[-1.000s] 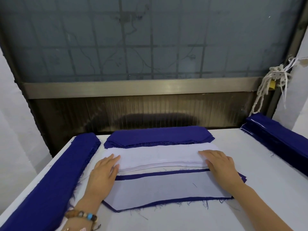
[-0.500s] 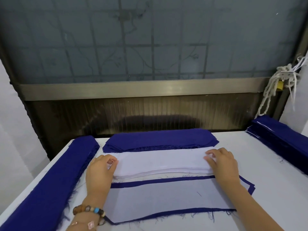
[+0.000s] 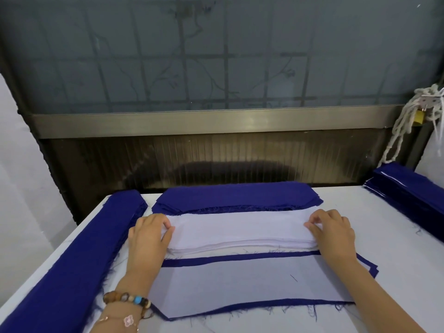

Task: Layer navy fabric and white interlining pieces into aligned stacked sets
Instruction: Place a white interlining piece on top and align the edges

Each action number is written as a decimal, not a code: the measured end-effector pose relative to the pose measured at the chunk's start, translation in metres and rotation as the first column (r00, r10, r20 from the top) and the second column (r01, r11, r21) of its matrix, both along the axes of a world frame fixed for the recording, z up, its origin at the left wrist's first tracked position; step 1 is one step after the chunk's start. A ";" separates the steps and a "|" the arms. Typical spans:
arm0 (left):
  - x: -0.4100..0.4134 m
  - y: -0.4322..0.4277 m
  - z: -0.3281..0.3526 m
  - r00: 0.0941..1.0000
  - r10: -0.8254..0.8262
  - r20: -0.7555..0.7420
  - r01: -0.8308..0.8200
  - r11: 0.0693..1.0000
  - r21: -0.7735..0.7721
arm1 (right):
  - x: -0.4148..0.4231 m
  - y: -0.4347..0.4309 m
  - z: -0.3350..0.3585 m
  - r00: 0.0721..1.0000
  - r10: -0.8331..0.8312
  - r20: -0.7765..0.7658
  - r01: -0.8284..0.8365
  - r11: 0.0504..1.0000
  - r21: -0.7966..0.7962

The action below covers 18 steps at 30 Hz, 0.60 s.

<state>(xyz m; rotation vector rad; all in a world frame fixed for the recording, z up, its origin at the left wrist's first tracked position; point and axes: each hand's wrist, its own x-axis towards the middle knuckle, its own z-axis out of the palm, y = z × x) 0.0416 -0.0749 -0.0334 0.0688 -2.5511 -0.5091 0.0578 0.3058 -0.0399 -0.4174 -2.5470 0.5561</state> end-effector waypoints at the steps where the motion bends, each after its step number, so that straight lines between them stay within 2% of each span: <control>1: 0.002 -0.001 0.000 0.999 -0.041 -0.005 0.041 0.999 0.003 | 0.000 0.000 0.000 1.000 0.004 -0.004 -0.004 1.000 0.010; 6: 0.007 -0.003 0.001 0.986 -0.165 0.009 0.160 0.968 0.192 | 0.001 0.002 0.000 0.999 0.032 -0.025 -0.032 0.999 0.015; 11: 0.003 0.001 0.005 0.992 -0.128 0.004 0.112 0.882 0.458 | 0.002 0.007 0.000 0.998 0.053 -0.032 -0.052 0.998 0.020; 18: 0.005 -0.004 0.010 0.982 -0.090 -0.164 0.154 0.890 0.430 | 0.002 0.010 -0.001 1.000 0.012 0.006 -0.012 1.000 0.014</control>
